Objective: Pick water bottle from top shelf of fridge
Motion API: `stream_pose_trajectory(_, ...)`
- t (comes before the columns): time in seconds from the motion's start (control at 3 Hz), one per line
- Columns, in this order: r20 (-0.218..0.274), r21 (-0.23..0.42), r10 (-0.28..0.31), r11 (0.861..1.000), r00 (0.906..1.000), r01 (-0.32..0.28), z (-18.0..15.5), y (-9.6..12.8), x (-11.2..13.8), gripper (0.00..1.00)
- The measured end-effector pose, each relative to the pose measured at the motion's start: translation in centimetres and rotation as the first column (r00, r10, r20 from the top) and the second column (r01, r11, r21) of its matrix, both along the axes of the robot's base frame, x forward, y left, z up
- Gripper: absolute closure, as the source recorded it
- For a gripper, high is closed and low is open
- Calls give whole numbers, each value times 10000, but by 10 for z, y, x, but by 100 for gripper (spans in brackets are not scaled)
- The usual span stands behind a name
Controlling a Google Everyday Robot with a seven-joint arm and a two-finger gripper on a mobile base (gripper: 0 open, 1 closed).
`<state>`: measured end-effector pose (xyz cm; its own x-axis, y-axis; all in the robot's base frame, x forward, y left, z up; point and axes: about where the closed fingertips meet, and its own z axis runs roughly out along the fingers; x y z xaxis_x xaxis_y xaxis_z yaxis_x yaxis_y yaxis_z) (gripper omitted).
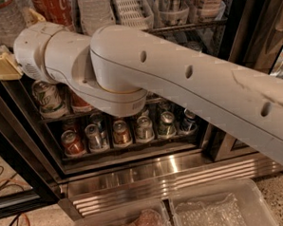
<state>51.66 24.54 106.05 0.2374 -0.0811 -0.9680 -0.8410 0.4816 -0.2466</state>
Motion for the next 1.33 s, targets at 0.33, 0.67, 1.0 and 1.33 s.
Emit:
stream_pose_trajectory(0.33, 0, 1, 41, 10000, 10000, -41, -2, 4, 3, 10)
stream_pose_trajectory(0.67, -71, 39, 25, 10000, 10000, -25, -7, 9, 9, 18)
stream_pose_trajectory(1.0, -132, 58, -75, 10000, 9999, 76, -10, 10, 15, 30)
stream_pose_trajectory(1.33, -103, 78, -207, 9998, 9997, 208, -9, 8, 22, 28)
